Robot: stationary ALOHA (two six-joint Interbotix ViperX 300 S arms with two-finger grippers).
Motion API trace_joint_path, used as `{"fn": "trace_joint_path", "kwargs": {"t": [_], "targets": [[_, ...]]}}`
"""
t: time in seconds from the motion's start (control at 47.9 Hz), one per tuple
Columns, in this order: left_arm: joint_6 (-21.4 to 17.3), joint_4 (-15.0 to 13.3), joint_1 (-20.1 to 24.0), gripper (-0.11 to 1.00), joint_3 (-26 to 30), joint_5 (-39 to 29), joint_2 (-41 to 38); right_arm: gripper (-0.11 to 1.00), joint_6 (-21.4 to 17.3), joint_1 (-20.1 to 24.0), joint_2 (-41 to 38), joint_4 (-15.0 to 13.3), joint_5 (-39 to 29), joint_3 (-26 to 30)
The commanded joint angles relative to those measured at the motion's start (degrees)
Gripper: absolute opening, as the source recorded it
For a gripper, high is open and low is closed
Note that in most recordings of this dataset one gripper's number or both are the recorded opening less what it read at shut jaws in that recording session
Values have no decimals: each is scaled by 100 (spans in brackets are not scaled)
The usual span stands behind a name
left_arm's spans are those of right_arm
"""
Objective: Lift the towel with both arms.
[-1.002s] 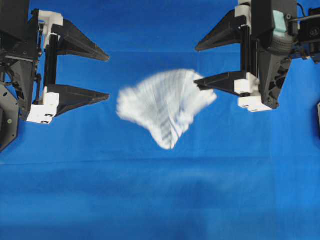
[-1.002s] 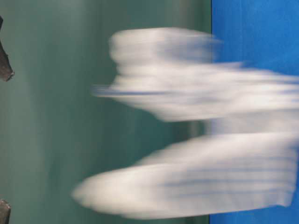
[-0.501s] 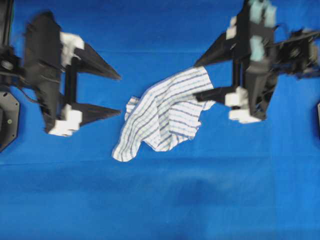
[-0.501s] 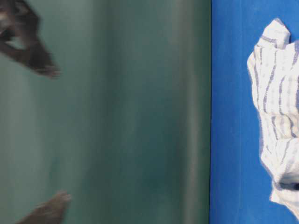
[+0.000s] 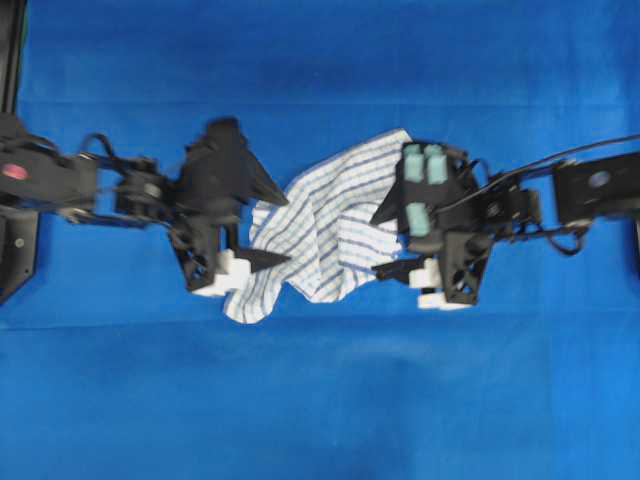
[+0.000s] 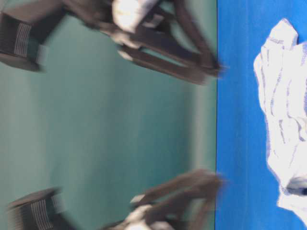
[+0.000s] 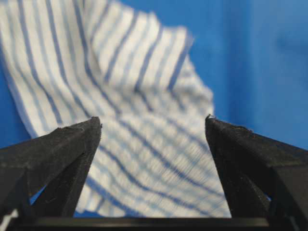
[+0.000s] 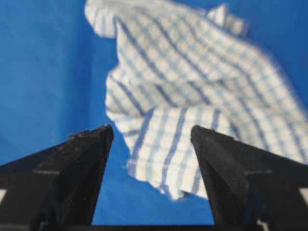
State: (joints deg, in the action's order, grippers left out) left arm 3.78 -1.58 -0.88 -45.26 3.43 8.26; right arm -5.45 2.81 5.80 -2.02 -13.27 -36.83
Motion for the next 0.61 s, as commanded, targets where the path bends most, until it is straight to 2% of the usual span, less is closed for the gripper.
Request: {"fn": "trace_joint_path", "kwargs": {"t": [0.0,0.271,0.585], "targets": [[-26,0,-53,93,114,105,-316,67,-9,18,-220,9,193,35],[-70,0,-396,93,255,114,-1037,67,-9,123,-949,9,615,26],[-79,0,-431,93,255,114,-1380,67,-79,167,-1573,9,896,26]]}}
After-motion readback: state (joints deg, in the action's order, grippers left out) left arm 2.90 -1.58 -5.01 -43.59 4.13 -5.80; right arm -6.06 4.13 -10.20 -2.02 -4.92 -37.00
